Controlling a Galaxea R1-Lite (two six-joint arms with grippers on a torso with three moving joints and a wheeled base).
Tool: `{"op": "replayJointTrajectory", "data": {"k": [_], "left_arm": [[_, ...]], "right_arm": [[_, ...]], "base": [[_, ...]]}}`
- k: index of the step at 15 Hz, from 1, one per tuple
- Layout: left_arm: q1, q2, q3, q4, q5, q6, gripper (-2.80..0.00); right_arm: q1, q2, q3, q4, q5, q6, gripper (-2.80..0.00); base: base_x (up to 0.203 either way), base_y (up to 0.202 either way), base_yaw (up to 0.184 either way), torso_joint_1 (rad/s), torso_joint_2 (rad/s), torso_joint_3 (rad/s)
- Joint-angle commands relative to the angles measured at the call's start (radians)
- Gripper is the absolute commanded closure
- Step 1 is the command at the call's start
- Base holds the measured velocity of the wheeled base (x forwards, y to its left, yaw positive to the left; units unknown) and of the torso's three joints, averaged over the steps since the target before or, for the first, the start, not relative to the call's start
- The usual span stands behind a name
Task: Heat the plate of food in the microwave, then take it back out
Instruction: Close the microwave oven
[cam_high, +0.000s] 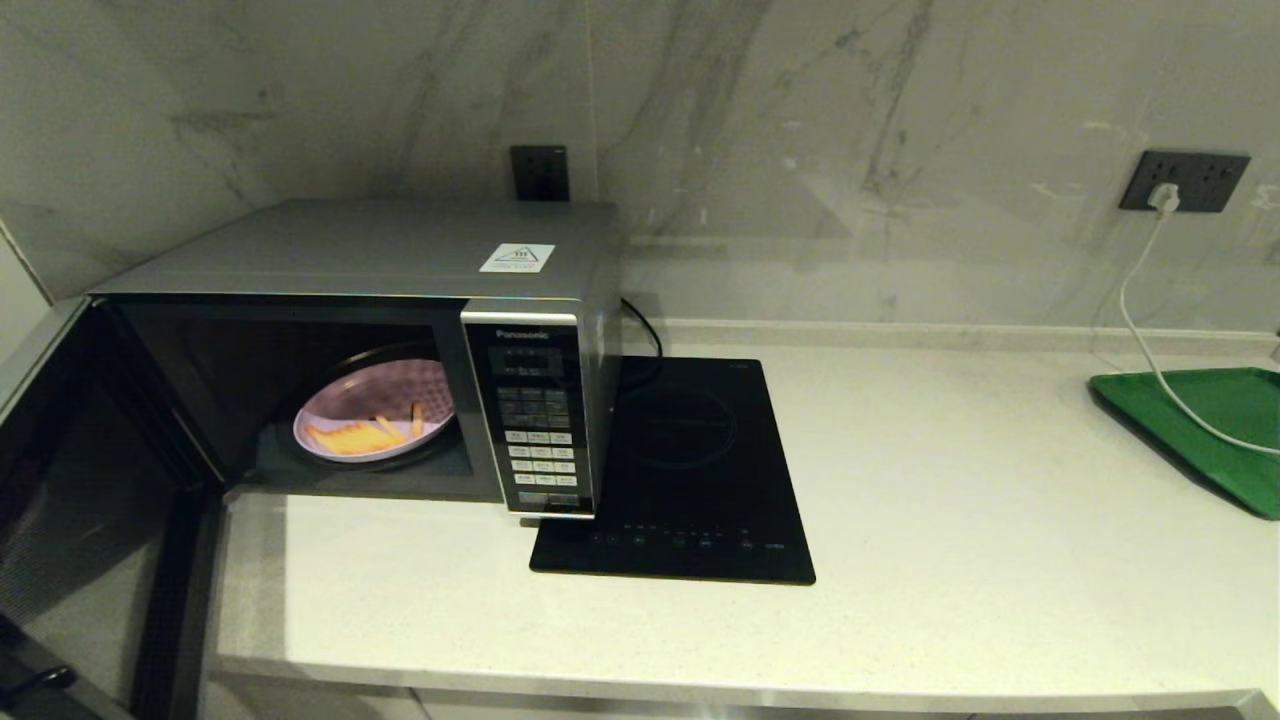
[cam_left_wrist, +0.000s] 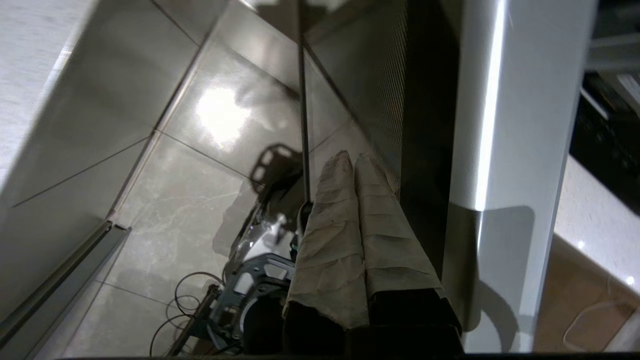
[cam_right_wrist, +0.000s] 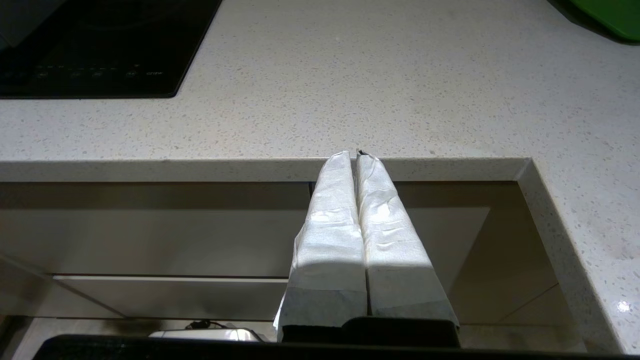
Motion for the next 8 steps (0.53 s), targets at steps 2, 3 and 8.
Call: {"op": "replayJointTrajectory", "data": {"k": [2, 3, 8], "left_arm": [[-0.296, -0.129, 0.054, -0.026, 0.064, -0.175, 0.0], [-0.402, -0.149, 0.067, -0.068, 0.123, -0.253, 0.0], [-0.747, -0.13, 0.354, -0.826, 0.703, -0.424, 0.0]], "right_arm": [[0.0, 0.002, 0.0, 0.001, 0.0, 0.0, 0.0], [0.0, 0.0, 0.0, 0.001, 0.0, 0.0, 0.0], [0.0, 0.002, 0.0, 0.001, 0.0, 0.0, 0.0]], "base": [[0.0, 0.0, 0.0, 0.0, 0.0, 0.0], [0.0, 0.0, 0.0, 0.0, 0.0, 0.0], [0.0, 0.0, 0.0, 0.0, 0.0, 0.0]]}}
